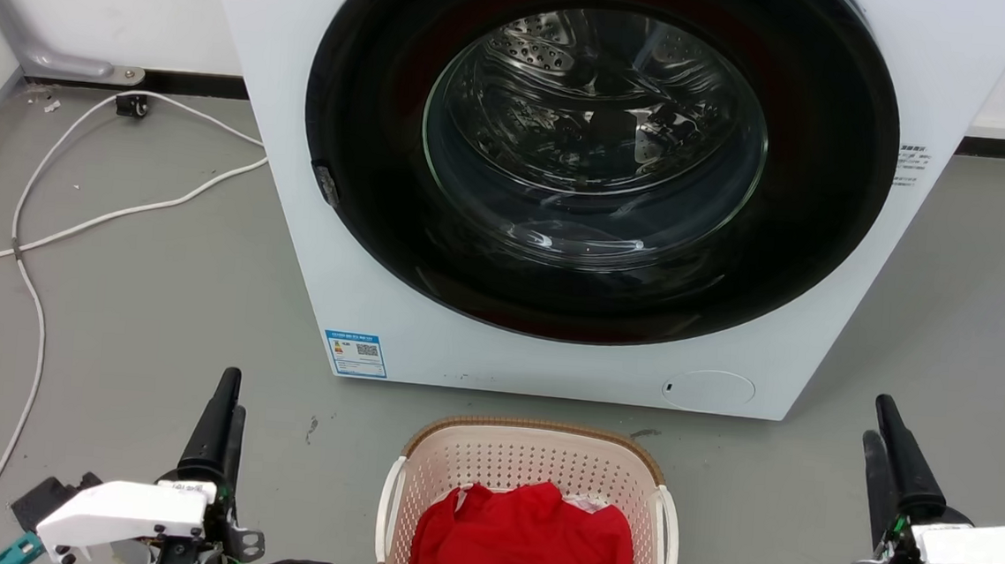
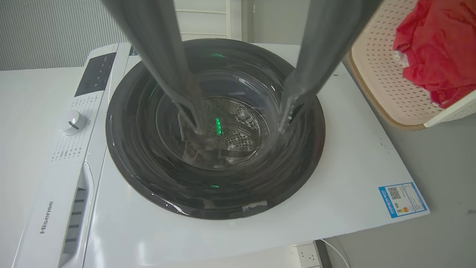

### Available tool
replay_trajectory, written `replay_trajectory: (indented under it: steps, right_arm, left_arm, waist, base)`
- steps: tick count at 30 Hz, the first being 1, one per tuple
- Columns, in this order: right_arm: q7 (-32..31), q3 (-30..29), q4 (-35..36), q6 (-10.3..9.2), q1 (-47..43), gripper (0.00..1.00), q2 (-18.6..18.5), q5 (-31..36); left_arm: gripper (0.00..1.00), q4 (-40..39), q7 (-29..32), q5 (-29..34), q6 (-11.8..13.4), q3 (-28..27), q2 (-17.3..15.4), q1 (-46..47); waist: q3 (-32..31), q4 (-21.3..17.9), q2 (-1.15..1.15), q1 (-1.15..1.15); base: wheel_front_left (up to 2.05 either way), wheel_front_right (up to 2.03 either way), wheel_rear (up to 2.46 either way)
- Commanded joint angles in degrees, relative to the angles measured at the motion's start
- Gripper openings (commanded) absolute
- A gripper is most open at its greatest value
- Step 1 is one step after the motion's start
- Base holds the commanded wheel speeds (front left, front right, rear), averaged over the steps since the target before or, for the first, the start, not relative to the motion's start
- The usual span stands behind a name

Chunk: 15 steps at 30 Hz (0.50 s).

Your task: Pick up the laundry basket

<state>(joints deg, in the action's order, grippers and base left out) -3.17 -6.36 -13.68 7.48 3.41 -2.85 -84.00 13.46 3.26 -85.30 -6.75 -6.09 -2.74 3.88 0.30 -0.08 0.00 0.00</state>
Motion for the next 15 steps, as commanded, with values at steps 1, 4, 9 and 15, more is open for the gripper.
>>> replay_trajectory:
  steps: [1,4,9,15]
  right_arm:
    - [0.82,0.36,2.24,0.01,0.29,1.0,-0.14,4.01]
    - [1.59,1.02,3.49,0.01,-0.08,1.0,-0.14,8.4]
    - [2.82,1.94,4.97,0.01,-0.64,1.0,-0.14,15.43]
    - [3.99,2.92,6.17,0.01,-1.24,1.0,-0.13,22.46]
  left_arm:
    - [1.0,-2.21,-0.82,3.09,0.49,0.2,-0.14,0.64]
    - [1.0,-3.5,-1.6,6.52,1.18,0.81,-0.14,0.42]
    - [1.0,-5.14,-2.84,12.28,2.16,1.96,-0.14,-0.08]
    - [1.0,-6.4,-4.01,18.14,2.86,3.3,-0.15,-0.64]
  waist:
    - [0.05,-0.01,0.0,0.0]
    - [0.11,-0.02,0.0,0.0]
    - [0.19,-0.05,0.0,0.0]
    - [0.27,-0.09,0.0,0.0]
  base:
    - [0.0,0.0,0.0]
    - [0.0,0.0,0.0]
    - [0.0,0.0,0.0]
    - [0.0,0.0,0.0]
